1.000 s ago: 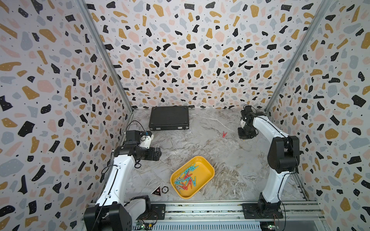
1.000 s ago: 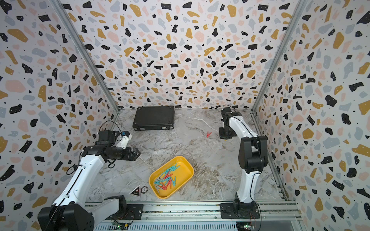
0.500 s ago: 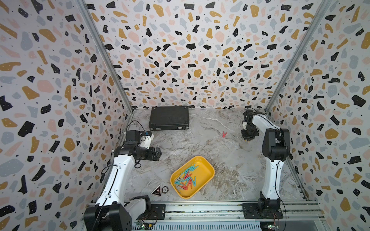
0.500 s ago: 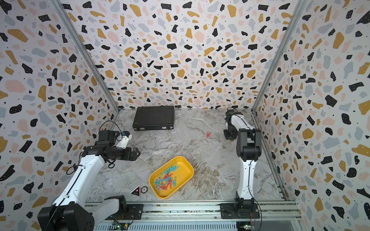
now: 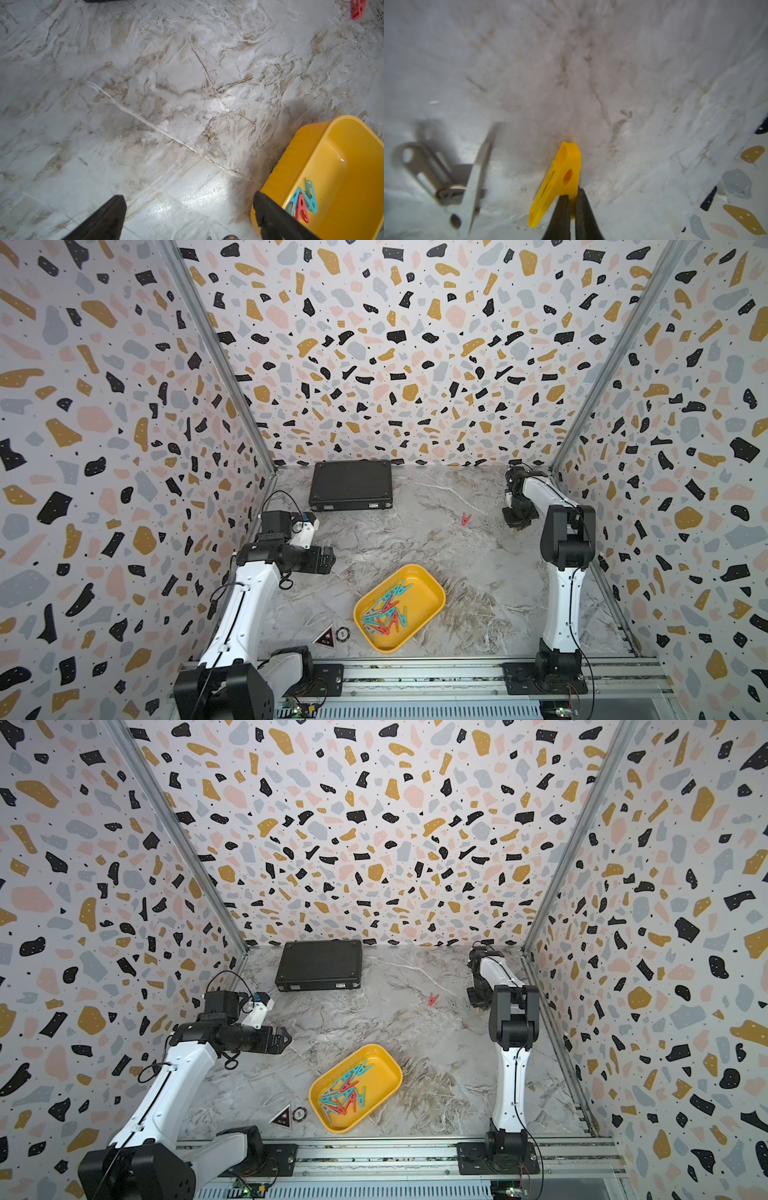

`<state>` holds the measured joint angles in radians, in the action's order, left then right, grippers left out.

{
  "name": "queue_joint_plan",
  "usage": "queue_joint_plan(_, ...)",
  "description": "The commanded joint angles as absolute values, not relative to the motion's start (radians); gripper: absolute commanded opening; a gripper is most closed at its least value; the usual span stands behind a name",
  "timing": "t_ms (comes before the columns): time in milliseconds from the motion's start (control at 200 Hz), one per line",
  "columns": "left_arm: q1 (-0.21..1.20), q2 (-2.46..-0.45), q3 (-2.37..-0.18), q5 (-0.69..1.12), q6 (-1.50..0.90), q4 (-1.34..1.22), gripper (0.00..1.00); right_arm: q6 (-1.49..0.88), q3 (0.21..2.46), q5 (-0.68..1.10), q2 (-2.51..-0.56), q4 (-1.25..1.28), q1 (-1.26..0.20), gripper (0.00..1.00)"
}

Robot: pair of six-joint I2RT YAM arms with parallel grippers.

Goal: Take the clothespins out of the storage box
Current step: Place the clothespin at the center of the board.

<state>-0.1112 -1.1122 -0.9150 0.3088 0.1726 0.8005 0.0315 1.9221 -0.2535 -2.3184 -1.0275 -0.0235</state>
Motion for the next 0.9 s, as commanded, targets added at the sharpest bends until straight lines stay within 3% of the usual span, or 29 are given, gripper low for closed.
queue_joint_plan(0, -0.117, -1.111, -0.918, 0.322, 0.187, 0.796, 1.0, 0.031, 1.95, -0.248, -2.282, -1.077, -0.02, 0.19)
queue_joint_plan(155, -0.117, -1.112, -0.918, 0.325, 0.188, 0.796, 1.0, 0.007, 1.946, -0.255, -2.205, -1.089, -0.019, 0.28)
queue_joint_plan(235, -0.117, -1.111, -0.918, 0.325, 0.187, 0.795, 1.0, -0.004, 1.94, -0.272, -2.166, -1.097, -0.02, 0.38)
queue_joint_plan(451, -0.117, -1.111, -0.916, 0.328, 0.189, 0.796, 1.0, -0.076, 1.886, -0.186, -2.015, -1.124, -0.021, 0.38)
queue_joint_plan(641, -0.117, -1.114, -0.916, 0.324, 0.188, 0.793, 1.0, -0.181, 1.664, 0.072, -1.764, -1.008, -0.04, 0.38)
queue_joint_plan(896, -0.117, -1.114, -0.914, 0.315, 0.184, 0.79, 1.0, -0.304, 1.371, 0.27, -1.459, -0.876, -0.203, 0.39)
